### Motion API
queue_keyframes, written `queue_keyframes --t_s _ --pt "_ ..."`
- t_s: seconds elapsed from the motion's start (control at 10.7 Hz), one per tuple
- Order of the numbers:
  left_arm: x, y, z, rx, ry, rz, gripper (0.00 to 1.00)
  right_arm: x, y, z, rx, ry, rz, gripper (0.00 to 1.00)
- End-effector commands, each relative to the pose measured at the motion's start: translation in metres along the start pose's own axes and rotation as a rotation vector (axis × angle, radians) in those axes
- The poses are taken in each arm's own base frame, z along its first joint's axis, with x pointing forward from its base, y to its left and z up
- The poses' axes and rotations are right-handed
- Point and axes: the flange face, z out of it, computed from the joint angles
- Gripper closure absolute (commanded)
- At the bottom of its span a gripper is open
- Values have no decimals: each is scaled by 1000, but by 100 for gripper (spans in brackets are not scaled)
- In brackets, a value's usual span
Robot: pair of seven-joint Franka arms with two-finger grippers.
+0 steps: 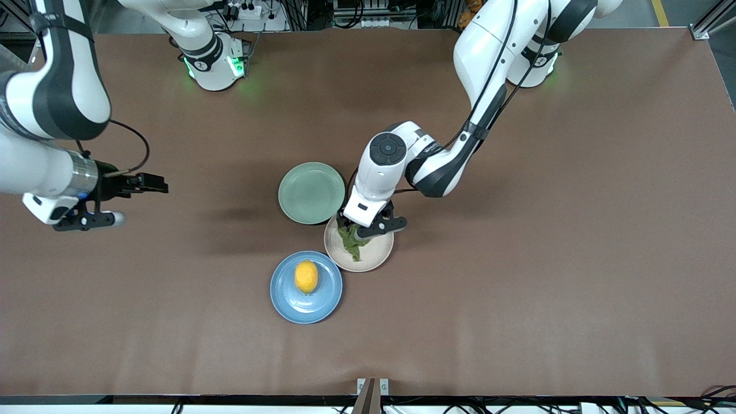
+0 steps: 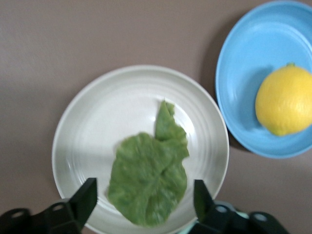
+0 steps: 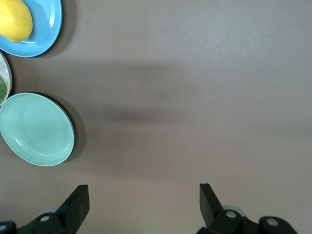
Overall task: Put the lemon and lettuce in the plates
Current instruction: 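Release the lettuce onto the cream plate with the left gripper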
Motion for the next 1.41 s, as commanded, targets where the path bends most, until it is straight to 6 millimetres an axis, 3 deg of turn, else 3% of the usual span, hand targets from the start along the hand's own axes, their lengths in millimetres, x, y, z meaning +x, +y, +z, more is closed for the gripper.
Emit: queue_keyframes --t_s 0.0,0.38,0.56,0.84,1.12,1.31 --pt "42 -22 -16 15 35 34 0 -16 2 -19 -17 28 -22 0" --pt "110 -76 -39 104 16 42 0 -29 1 -74 -63 59 -28 0" --pt "158 -122 -55 155 -2 7 0 -36 1 -101 -90 76 -21 0" --pt "207 -188 -64 231 -48 2 0 -53 7 -138 -95 145 -2 0" --pt "232 -237 -76 286 -112 10 0 -60 13 -148 -90 164 9 0" --pt "232 -269 -80 329 -164 6 0 -58 14 -146 -90 164 12 0"
